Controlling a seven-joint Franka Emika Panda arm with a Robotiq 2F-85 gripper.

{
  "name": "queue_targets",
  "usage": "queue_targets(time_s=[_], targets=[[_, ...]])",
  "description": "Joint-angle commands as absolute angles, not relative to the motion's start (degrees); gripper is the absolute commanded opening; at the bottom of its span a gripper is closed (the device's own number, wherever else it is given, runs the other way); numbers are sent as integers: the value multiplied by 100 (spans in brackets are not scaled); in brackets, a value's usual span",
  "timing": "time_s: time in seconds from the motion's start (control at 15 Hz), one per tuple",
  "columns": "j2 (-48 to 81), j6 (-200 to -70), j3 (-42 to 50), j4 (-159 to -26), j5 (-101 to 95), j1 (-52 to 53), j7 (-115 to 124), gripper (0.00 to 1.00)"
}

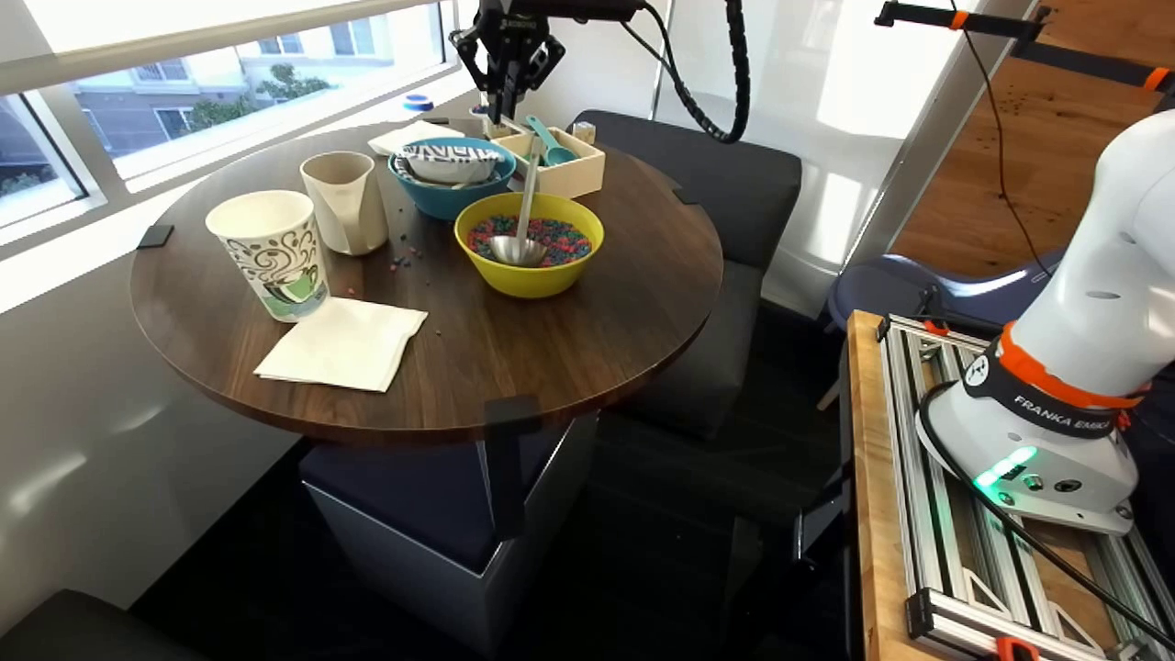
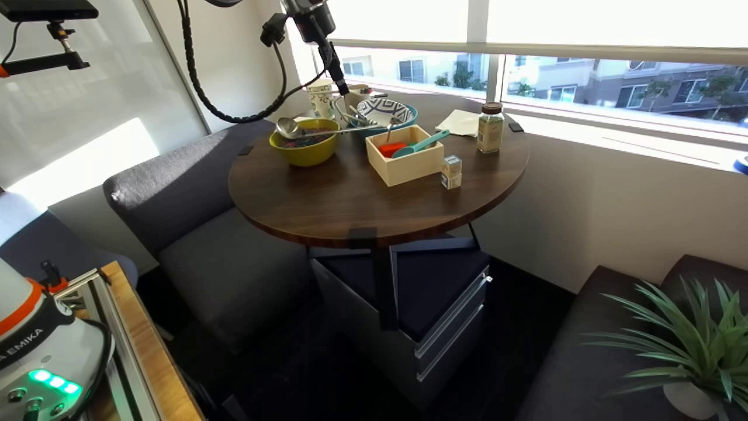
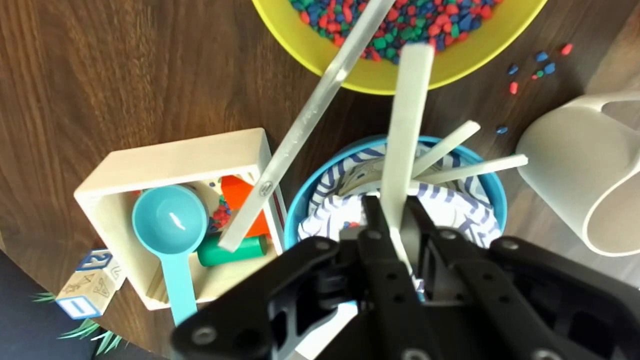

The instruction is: Use the white spoon to place cereal from the yellow bowl into the black and white bowl.

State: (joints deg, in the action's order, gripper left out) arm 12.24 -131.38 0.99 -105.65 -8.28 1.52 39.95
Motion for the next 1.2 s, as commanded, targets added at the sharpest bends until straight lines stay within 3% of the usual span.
queue_targets(time_s=[0.0,1.13], targets=[[1836,-12639,198,-9736,-755,209,3673,4],[3095,-10699,614,-7944,-2626,1062,3672,4]])
